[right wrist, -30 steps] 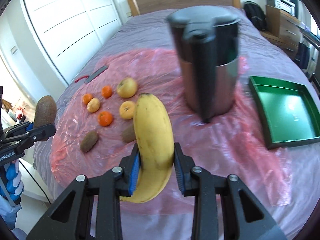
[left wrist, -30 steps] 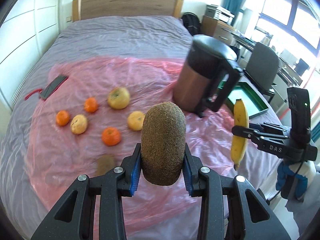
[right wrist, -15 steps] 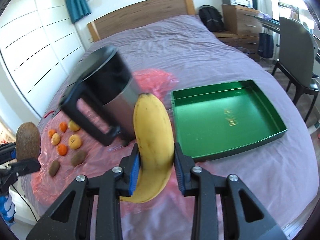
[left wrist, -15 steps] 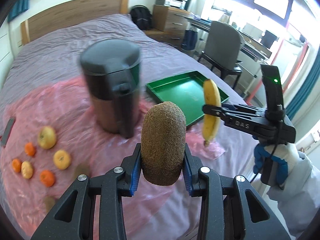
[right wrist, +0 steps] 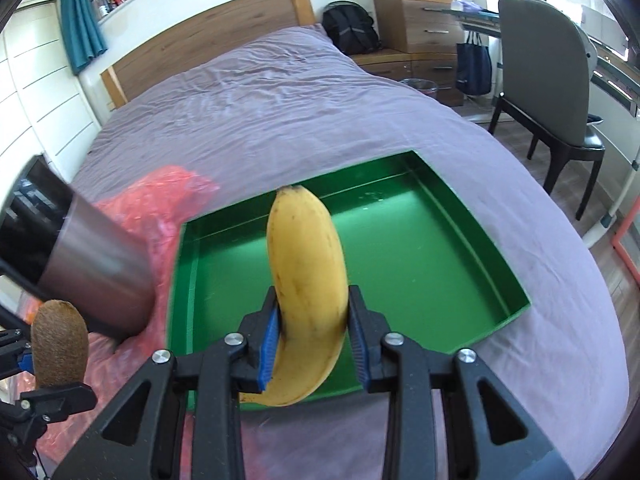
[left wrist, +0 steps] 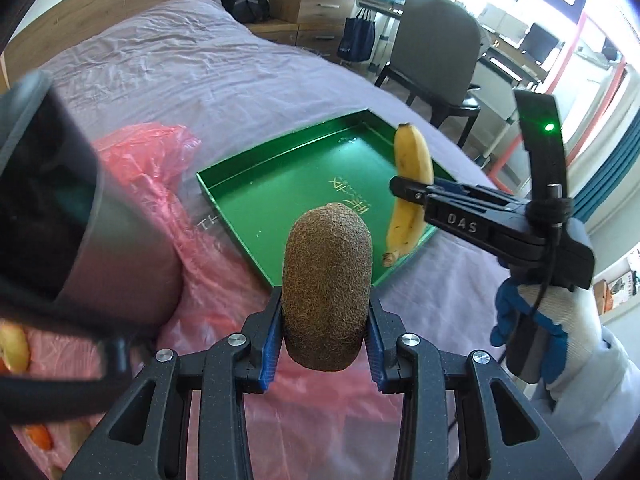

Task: Organize fruits
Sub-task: 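Carry the kiwi and banana over the green tray with both tools, then open both tools to drop the kiwi and banana into the tray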

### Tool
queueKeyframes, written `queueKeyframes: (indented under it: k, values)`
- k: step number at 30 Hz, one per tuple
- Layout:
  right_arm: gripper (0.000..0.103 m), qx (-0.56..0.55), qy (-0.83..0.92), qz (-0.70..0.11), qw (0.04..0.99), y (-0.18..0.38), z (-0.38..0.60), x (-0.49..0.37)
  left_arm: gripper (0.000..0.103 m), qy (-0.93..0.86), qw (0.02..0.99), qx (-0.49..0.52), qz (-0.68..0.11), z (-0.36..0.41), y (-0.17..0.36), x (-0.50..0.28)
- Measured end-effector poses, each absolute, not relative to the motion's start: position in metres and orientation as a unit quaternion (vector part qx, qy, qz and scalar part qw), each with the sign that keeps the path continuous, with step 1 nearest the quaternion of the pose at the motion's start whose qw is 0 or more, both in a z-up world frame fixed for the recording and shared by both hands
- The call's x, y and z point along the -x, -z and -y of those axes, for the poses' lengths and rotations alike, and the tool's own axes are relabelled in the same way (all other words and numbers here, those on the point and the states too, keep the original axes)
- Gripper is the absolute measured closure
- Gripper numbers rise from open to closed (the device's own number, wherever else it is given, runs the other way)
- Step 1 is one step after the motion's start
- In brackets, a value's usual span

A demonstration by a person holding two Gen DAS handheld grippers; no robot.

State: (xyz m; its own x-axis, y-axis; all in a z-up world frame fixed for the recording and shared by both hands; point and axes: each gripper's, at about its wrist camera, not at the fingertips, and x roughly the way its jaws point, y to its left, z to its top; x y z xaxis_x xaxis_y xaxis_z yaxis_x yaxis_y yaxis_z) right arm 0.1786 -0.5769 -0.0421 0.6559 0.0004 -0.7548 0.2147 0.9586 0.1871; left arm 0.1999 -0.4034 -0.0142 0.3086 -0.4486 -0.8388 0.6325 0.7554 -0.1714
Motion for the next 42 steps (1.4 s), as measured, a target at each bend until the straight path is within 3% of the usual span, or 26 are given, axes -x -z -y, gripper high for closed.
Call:
queueKeyframes:
  k: [17, 26, 27, 31, 37, 42]
  values:
    - [0.103, -0.078, 0.13, -0.45, 0.88, 0.096, 0.637, -0.229, 0.071, 0.319, 0.773, -0.136, -0.532, 0.466, 0.104, -0.231]
    - [0.103, -0.081, 0.145, -0.459, 0.873, 0.104, 0.641, -0.231, 0.07, 0.315, 0.772, -0.134, -0.535, 0.468, 0.103, -0.224]
    - [0.1, -0.083, 0.146, -0.456, 0.874, 0.103, 0.641, -0.23, 0.069, 0.317, 0.772, -0.127, -0.536, 0.467, 0.102, -0.225]
    - [0.062, -0.088, 0.157, -0.441, 0.879, 0.09, 0.644, -0.219, 0.057, 0.319, 0.783, -0.12, -0.52, 0.464, 0.088, -0.228]
    - [0.044, -0.089, 0.16, -0.409, 0.894, 0.049, 0.633, -0.195, 0.045, 0.329, 0.8, -0.143, -0.481, 0.454, 0.049, -0.197]
    - [0.041, -0.08, 0.148, -0.383, 0.908, 0.007, 0.608, -0.166, 0.035, 0.336, 0.813, -0.157, -0.449, 0.432, 0.011, -0.158]
